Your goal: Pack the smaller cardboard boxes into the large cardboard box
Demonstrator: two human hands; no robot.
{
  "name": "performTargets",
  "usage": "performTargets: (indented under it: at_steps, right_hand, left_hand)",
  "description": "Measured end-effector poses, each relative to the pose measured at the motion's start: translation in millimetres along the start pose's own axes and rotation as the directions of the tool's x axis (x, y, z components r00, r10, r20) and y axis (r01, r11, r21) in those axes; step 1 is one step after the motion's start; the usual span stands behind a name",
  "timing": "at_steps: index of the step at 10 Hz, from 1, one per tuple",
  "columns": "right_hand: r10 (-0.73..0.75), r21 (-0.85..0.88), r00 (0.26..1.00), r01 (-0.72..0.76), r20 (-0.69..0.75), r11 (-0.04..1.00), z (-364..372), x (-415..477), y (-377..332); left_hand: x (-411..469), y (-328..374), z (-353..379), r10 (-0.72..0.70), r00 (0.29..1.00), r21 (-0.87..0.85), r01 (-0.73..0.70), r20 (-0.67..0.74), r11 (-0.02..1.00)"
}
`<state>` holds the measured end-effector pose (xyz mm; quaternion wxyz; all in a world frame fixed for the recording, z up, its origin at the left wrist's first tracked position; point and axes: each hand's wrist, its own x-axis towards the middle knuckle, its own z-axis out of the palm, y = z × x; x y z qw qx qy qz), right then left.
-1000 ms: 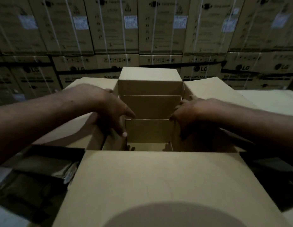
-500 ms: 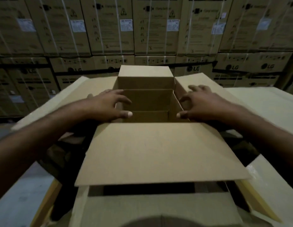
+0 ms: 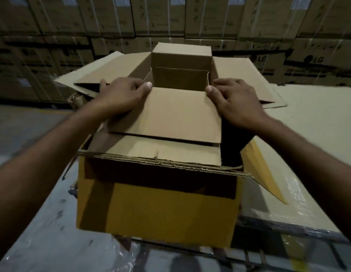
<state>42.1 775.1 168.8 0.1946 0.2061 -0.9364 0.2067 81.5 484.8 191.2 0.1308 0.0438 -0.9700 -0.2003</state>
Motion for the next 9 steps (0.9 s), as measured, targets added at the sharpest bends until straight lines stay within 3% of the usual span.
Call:
performTargets:
  at_steps: [1,2,3,4,5,7,8,9]
  right_hand:
    - [-0.03,-0.037,1.0,0.03,0.006,0.999,0,-4,2]
    - [-0.001,0.036,1.0,0.002,-0.028,0.999,-9,-15,-11]
    - [-0.051,-0.007,0.999,0.051,-0.017,0.999,-9,-31,-18]
    - [-0.07,-0.102,0.99,0.083,0.118,0.991,-8,-49,-22]
    - [-0.035,-0.048,0.994,0.041,0.108,0.998,-13,-54,-26]
    - [0.031,0.185,0.996,-0.016,-0.081,0.983,-37,-68,-60]
    - [0.077,0.358,0.96,0.025,-0.269,0.934,-80,-63,-96]
    - [0.044,0.488,0.928,0.154,-0.37,0.859,-111,-65,-118]
  left_hand:
    - [-15,-1,14,0.111,0.989,0.085,-0.103,-0.094,0.991]
    - [-28,3,18,0.08,0.987,-0.023,-0.084,-0.139,0.996]
    - [-40,3,26,0.147,0.982,0.003,-0.148,-0.122,0.989]
    - [-54,4,32,0.165,0.986,0.067,-0.163,-0.014,0.984]
    - [-63,6,27,0.148,0.989,0.038,-0.148,-0.001,0.988]
    - [-80,12,-16,0.198,0.944,-0.076,-0.225,-0.262,0.971]
    - [-71,34,-59,0.222,0.86,-0.097,-0.297,-0.46,0.95]
    - [-62,46,-82,0.265,0.827,-0.046,-0.33,-0.495,0.943]
